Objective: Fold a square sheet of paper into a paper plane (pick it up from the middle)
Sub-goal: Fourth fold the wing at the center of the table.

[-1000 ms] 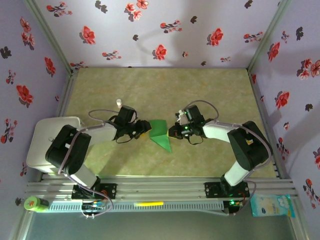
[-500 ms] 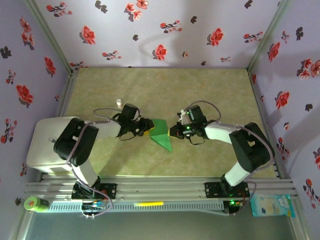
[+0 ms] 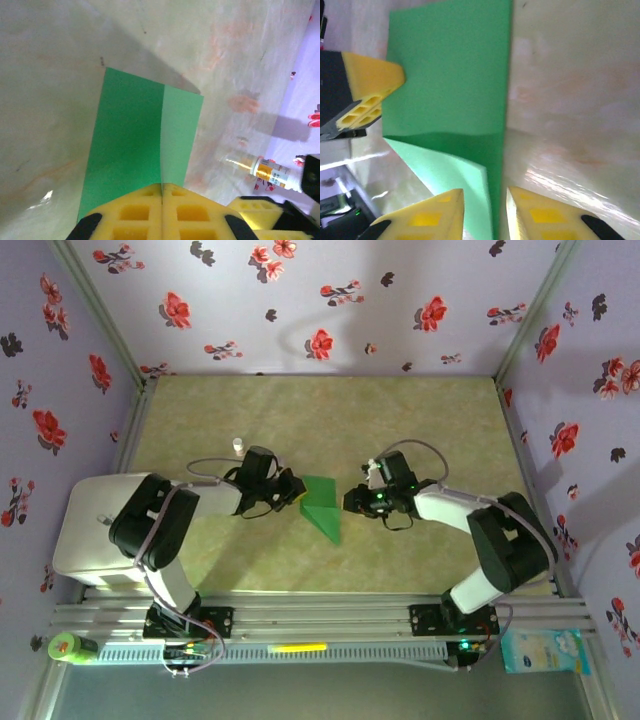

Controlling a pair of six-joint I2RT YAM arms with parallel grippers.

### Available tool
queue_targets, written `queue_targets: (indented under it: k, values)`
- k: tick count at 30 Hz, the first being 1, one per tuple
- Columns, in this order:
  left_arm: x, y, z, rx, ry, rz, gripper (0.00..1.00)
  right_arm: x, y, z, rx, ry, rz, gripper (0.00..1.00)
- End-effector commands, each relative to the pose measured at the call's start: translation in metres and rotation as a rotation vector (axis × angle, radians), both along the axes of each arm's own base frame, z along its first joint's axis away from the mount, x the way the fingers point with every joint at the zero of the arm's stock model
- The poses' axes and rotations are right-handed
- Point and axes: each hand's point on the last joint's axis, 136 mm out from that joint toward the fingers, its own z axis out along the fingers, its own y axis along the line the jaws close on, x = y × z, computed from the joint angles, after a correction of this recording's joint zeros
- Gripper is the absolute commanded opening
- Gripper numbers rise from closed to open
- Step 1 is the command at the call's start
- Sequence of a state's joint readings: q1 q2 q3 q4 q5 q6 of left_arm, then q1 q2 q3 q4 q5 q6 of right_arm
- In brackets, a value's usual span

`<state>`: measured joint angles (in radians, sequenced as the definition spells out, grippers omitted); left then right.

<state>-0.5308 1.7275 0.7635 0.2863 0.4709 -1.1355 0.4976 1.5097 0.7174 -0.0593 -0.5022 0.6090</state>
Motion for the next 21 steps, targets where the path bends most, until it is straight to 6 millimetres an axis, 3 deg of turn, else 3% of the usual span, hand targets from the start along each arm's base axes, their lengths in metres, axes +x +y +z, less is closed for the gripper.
queue_targets:
  k: [1,4,10,15,21]
  values:
    - [0.007,0.009,0.016,-0.011,-0.032,0.088,0.0,0.007,-0.037,0.007,-0.196,-0.146,-0.097,0.3]
    - [0.004,0.016,0.019,0.008,-0.033,0.143,0.0,-0.001,-0.035,0.023,-0.235,-0.329,-0.053,0.32]
    - [-0.006,0.023,0.019,0.038,-0.03,0.24,0.0,-0.034,0.0,0.03,-0.282,-0.627,0.155,0.36]
    - [-0.011,0.02,0.021,0.042,-0.04,0.298,0.0,-0.051,0.031,0.026,-0.295,-0.741,0.286,0.36]
    - [-0.007,0.007,0.028,0.034,-0.052,0.297,0.0,-0.055,0.055,0.013,-0.326,-0.807,0.354,0.37]
